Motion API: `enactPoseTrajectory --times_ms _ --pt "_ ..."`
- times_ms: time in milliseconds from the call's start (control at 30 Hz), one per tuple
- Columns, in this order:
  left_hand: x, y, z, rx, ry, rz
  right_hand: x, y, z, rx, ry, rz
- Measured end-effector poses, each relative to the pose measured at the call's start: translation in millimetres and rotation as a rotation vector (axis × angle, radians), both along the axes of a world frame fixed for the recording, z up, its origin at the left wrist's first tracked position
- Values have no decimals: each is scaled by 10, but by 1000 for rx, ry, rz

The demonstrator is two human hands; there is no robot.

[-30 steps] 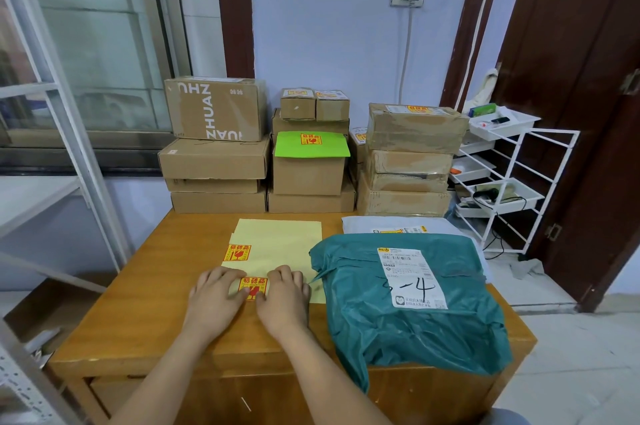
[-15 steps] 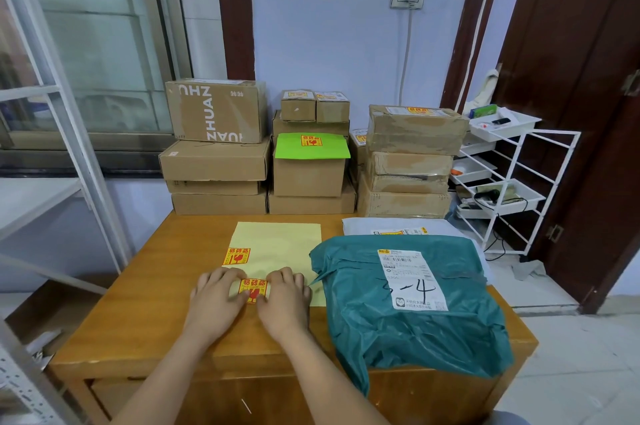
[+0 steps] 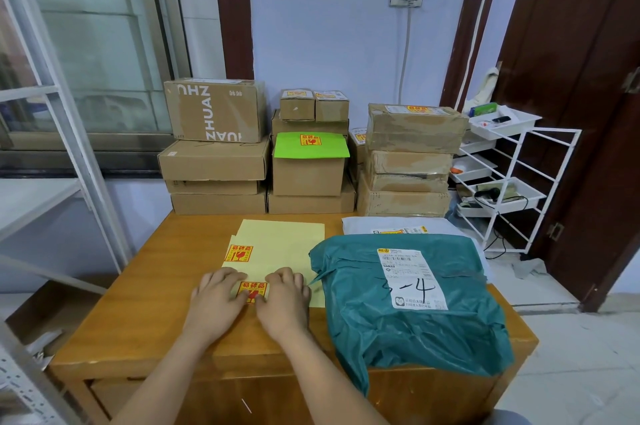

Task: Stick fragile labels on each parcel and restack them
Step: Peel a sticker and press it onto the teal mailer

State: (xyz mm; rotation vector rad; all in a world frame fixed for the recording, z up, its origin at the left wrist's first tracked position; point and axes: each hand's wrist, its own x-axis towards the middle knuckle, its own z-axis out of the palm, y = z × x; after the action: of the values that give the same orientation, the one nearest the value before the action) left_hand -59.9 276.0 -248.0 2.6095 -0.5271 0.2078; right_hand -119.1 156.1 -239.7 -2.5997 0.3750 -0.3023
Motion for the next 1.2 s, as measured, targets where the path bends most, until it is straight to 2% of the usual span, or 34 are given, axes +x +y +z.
enactPoseTrajectory --times_ms 1200 --pt "-8 -2 5 -97 -55 6 -3 -6 4 -14 1 16"
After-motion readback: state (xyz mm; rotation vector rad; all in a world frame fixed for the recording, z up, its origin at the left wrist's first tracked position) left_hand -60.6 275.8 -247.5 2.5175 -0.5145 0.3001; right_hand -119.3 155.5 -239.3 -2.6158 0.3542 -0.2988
